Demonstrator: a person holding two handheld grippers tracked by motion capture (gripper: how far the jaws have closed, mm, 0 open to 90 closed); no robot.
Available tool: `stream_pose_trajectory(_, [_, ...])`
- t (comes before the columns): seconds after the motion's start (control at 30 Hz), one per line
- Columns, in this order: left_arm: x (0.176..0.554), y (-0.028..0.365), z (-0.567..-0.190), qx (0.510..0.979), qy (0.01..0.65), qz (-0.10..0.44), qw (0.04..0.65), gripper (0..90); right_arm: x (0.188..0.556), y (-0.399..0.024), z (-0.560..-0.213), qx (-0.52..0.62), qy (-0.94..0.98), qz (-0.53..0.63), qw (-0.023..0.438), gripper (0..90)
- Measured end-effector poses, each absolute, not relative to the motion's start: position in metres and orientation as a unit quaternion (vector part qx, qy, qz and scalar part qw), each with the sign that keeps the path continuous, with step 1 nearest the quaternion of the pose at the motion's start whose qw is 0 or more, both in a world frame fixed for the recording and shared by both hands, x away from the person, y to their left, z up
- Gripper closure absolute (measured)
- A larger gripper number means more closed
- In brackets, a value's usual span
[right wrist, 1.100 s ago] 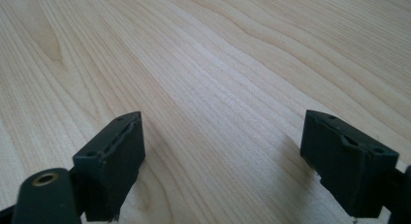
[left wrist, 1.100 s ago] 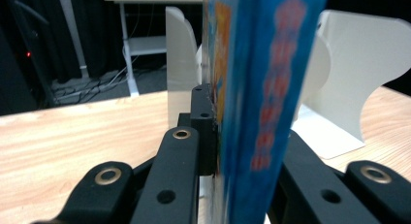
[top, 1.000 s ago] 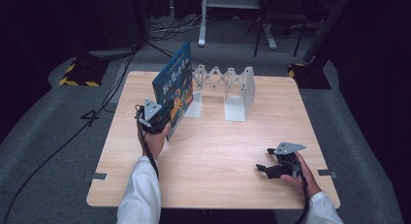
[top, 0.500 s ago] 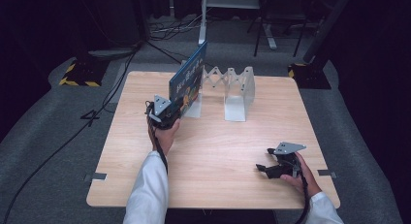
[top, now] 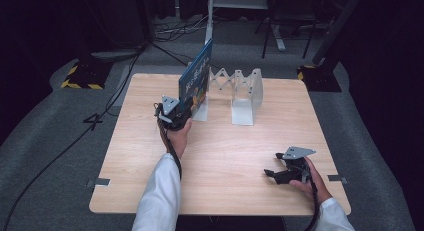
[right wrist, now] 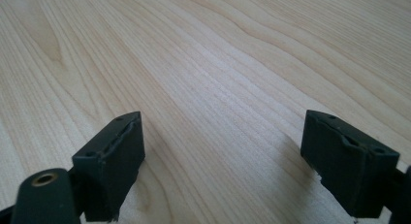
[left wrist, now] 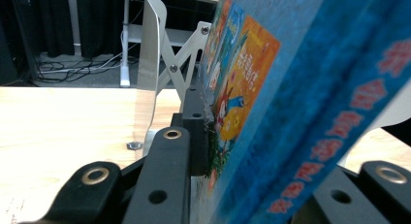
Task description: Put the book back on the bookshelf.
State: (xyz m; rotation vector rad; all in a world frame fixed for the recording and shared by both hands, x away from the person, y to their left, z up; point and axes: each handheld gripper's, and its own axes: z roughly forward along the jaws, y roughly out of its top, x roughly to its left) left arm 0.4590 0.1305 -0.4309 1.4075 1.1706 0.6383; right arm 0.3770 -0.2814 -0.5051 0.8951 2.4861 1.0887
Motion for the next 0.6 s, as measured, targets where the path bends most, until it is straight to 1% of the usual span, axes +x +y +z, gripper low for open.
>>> stream_pose_trajectory(0.03, [0.459, 0.132, -0.431, 0.598, 0.5, 0.265, 0.569, 75.0, 0.377, -0.281, -0.505, 0.31, 0.861, 0.376, 0.142, 16.1])
stream_pose_trajectory(0.1, [0.457, 0.135, -0.43, 0.599, 0.495, 0.268, 0.569, 72.4, 0.377, -0.281, -0.505, 0.31, 0.861, 0.376, 0.142, 16.0])
stream_pose_trajectory(0.17, [0.456, 0.136, -0.429, 0.6, 0.491, 0.268, 0.573, 71.8, 0.377, -0.281, -0.505, 0.31, 0.861, 0.377, 0.141, 16.0])
stream_pose_trajectory(0.23, [0.453, 0.139, -0.429, 0.618, 0.478, 0.269, 0.563, 71.2, 0.377, -0.281, -0.505, 0.31, 0.861, 0.376, 0.142, 16.0])
stream_pose_trajectory(0.33, [0.451, 0.143, -0.433, 0.626, 0.474, 0.267, 0.559, 65.8, 0.377, -0.281, -0.505, 0.31, 0.861, 0.376, 0.141, 15.9])
stream_pose_trajectory(0.43, [0.448, 0.146, -0.436, 0.628, 0.473, 0.263, 0.559, 66.3, 0.377, -0.281, -0.505, 0.31, 0.861, 0.377, 0.141, 15.9])
stream_pose_trajectory(0.47, [0.447, 0.147, -0.44, 0.637, 0.468, 0.258, 0.555, 69.9, 0.377, -0.281, -0.505, 0.31, 0.861, 0.377, 0.141, 15.9])
stream_pose_trajectory(0.6, [0.444, 0.153, -0.447, 0.651, 0.464, 0.245, 0.548, 69.8, 0.377, -0.281, -0.505, 0.311, 0.861, 0.377, 0.141, 15.8])
